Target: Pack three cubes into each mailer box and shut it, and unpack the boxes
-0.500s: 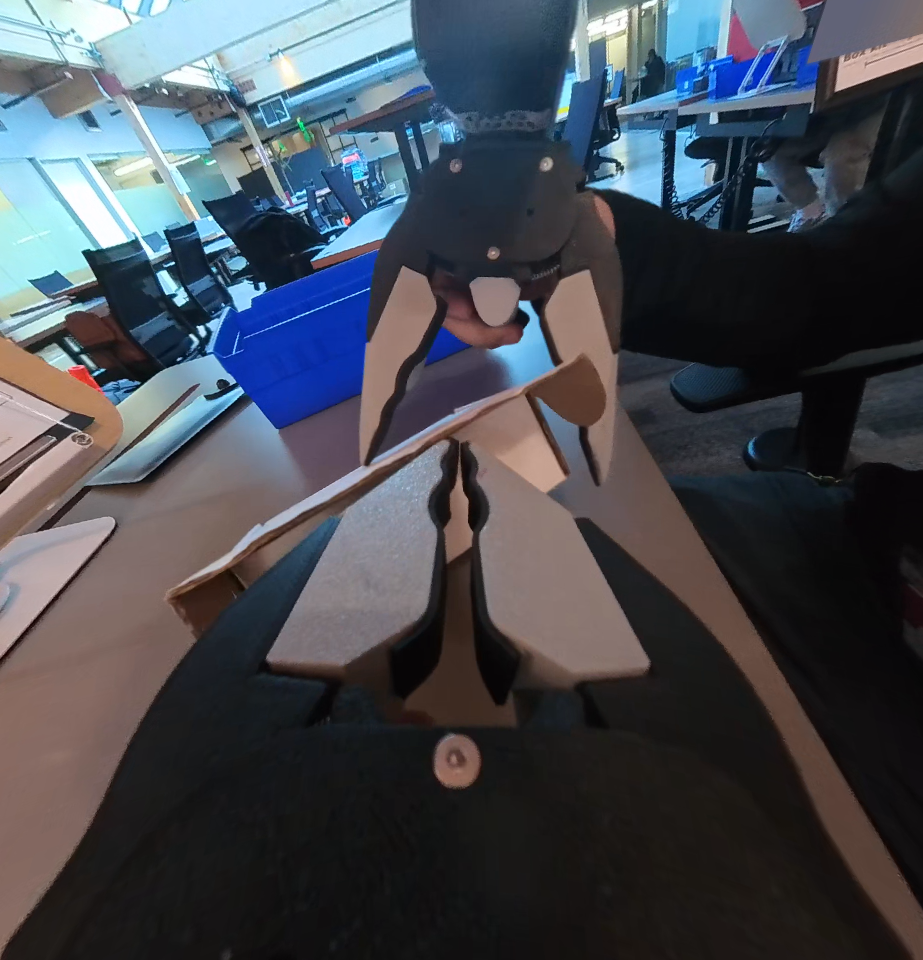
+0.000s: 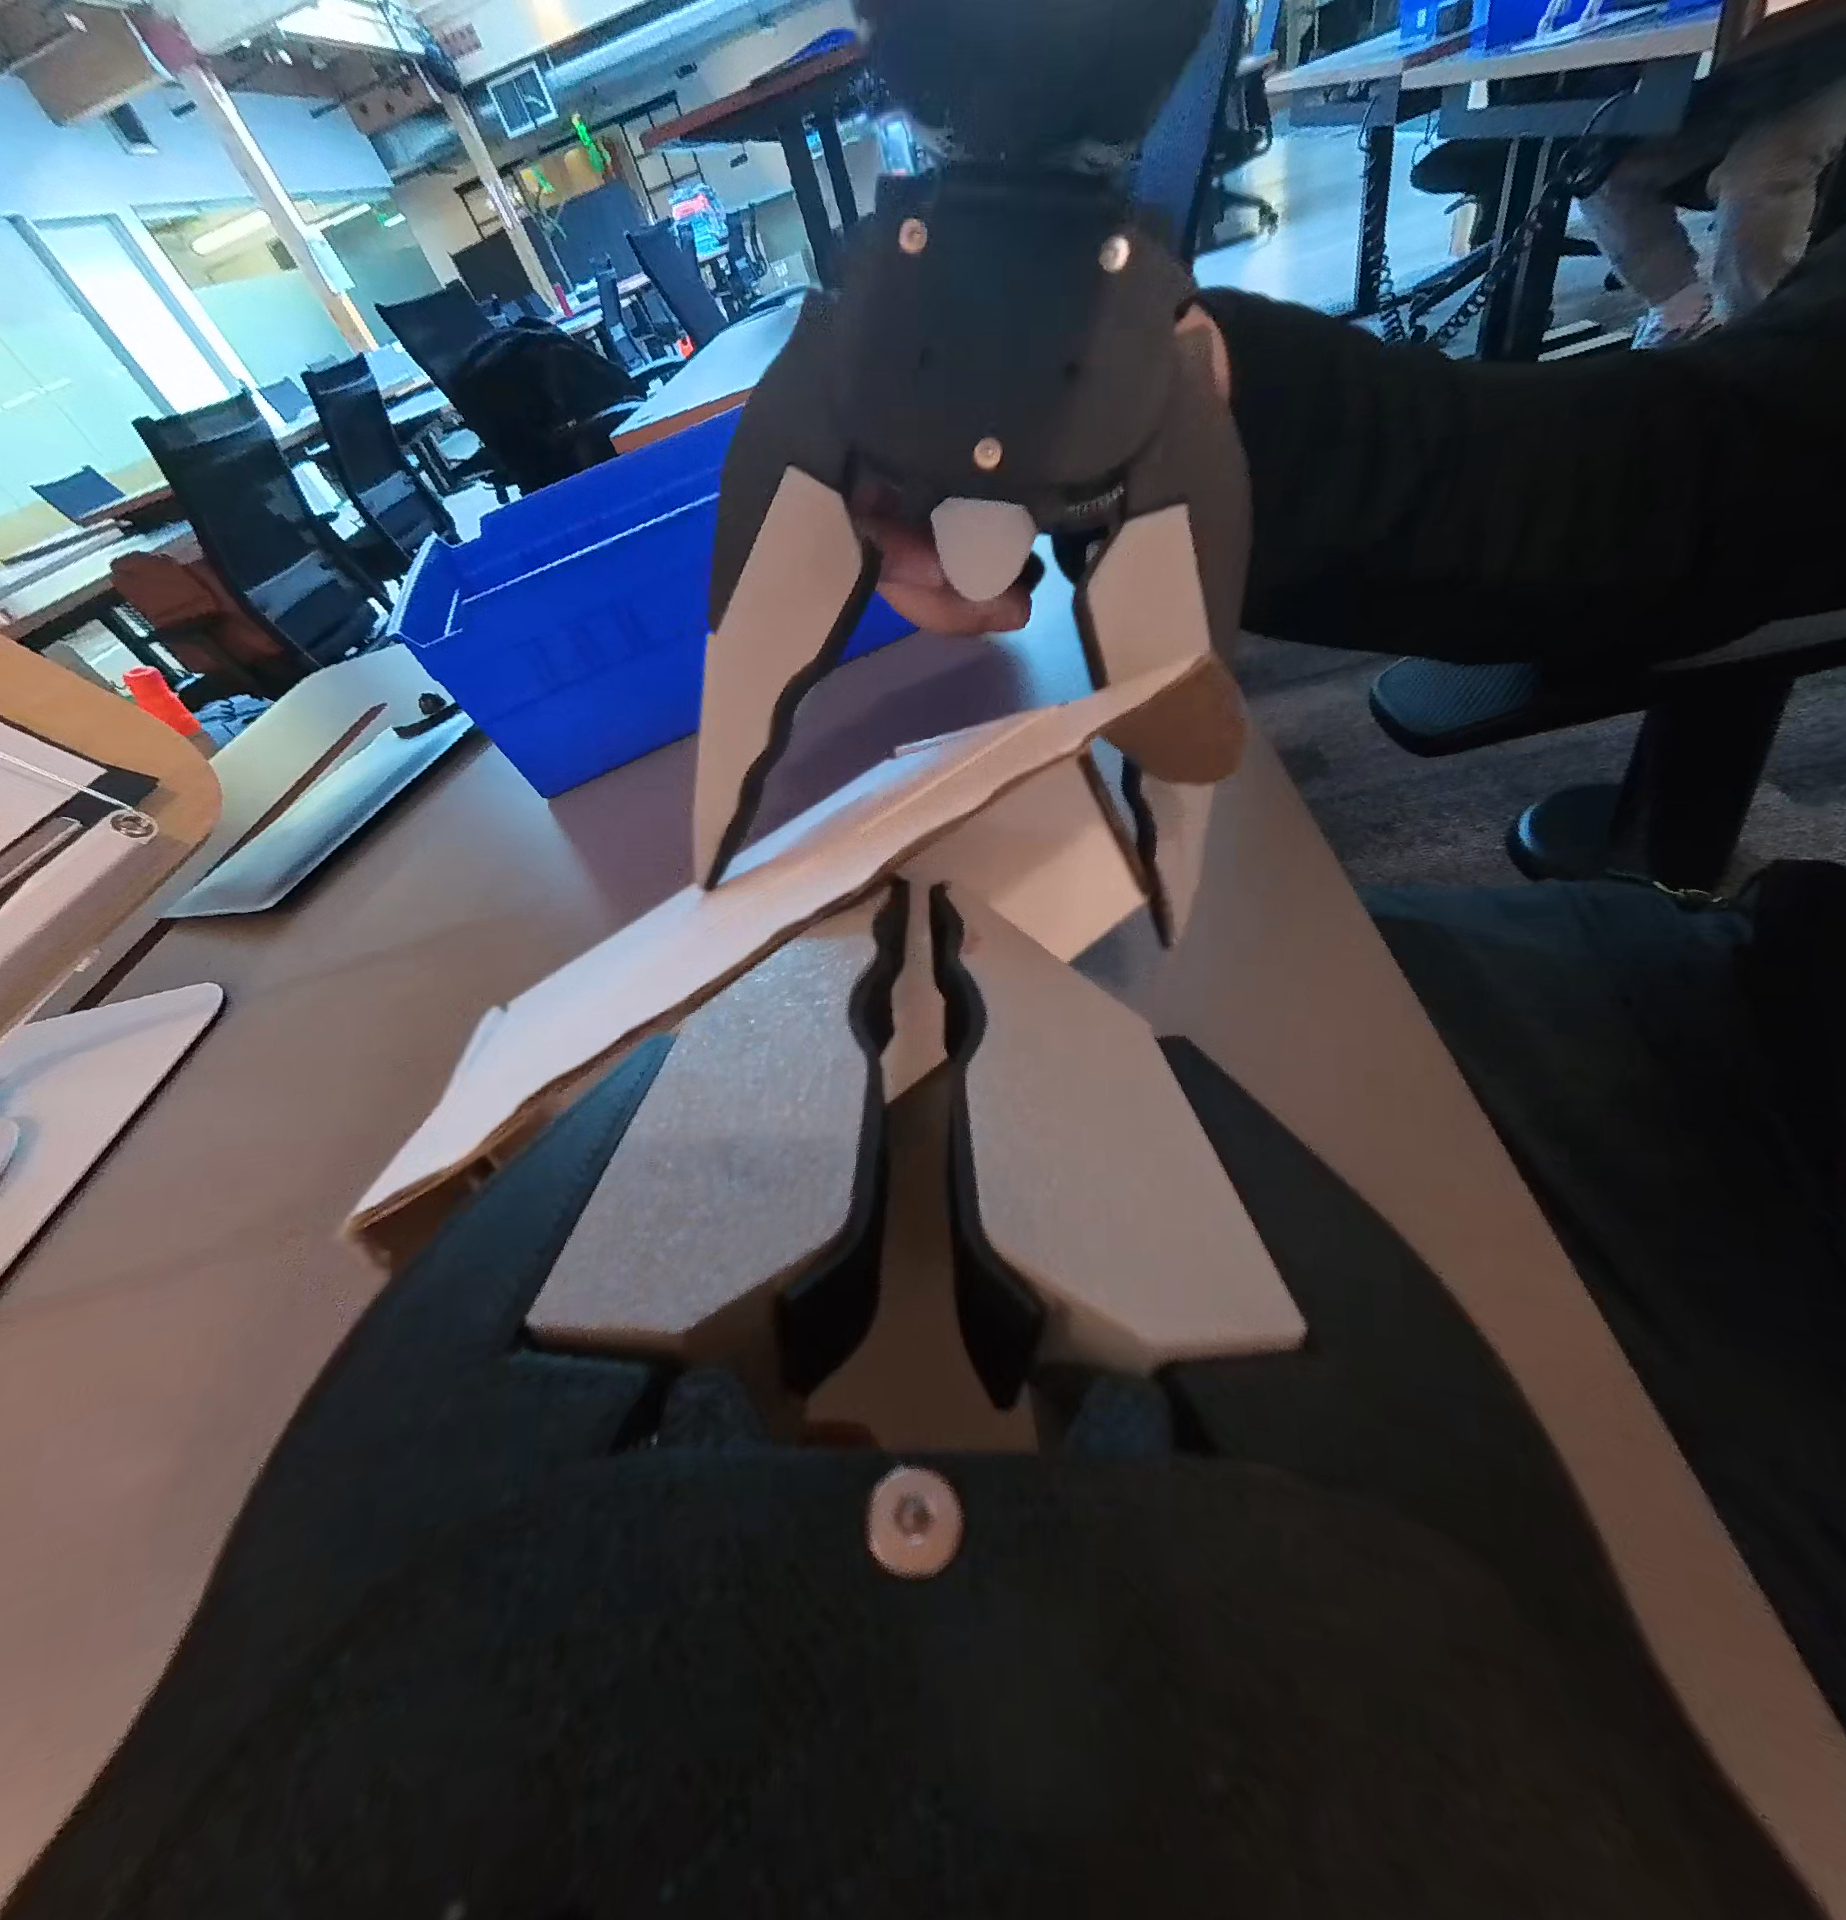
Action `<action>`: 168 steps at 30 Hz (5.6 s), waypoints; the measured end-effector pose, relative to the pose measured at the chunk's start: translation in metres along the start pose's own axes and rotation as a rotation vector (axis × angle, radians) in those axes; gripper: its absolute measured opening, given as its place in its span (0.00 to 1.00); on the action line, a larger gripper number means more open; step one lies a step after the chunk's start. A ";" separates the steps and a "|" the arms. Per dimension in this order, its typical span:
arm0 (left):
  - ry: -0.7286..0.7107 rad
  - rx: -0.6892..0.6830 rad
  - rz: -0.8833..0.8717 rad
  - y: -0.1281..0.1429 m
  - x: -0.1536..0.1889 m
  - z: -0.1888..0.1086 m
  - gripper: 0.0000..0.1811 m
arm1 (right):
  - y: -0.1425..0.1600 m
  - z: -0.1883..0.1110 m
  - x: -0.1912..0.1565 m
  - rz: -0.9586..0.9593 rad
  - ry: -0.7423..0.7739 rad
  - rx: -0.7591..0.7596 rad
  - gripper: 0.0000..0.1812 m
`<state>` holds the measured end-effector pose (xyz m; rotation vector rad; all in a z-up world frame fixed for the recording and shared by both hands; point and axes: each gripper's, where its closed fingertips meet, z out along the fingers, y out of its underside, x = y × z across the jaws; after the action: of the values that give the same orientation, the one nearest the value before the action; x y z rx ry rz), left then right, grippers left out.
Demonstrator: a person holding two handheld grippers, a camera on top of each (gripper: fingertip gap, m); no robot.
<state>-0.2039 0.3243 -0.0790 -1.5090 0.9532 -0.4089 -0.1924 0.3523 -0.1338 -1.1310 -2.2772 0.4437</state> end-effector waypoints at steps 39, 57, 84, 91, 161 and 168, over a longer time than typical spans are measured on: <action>-0.091 -0.032 -0.129 0.018 -0.027 -0.004 0.17 | 0.051 -0.142 0.023 0.275 -0.168 0.523 0.29; 0.163 -0.025 -0.142 0.008 0.024 0.010 0.26 | 0.044 -0.102 0.021 0.317 -0.271 0.473 0.28; -0.061 0.216 -0.258 -0.017 -0.032 -0.019 0.32 | 0.037 -0.123 0.031 0.321 -0.246 0.677 0.54; -0.022 0.057 -0.200 0.004 -0.016 0.002 0.33 | 0.053 -0.104 0.000 0.244 -0.321 0.520 0.50; 0.398 0.214 -0.270 -0.037 -0.007 -0.018 0.18 | 0.036 -0.119 0.029 0.304 -0.175 0.501 0.14; 0.405 0.214 -0.252 -0.041 -0.003 -0.017 0.22 | 0.046 -0.125 0.036 0.332 -0.169 0.524 0.18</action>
<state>-0.2051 0.3117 -0.0366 -1.3774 0.9944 -0.9966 -0.1056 0.4137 -0.0465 -1.2187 -1.9261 1.2243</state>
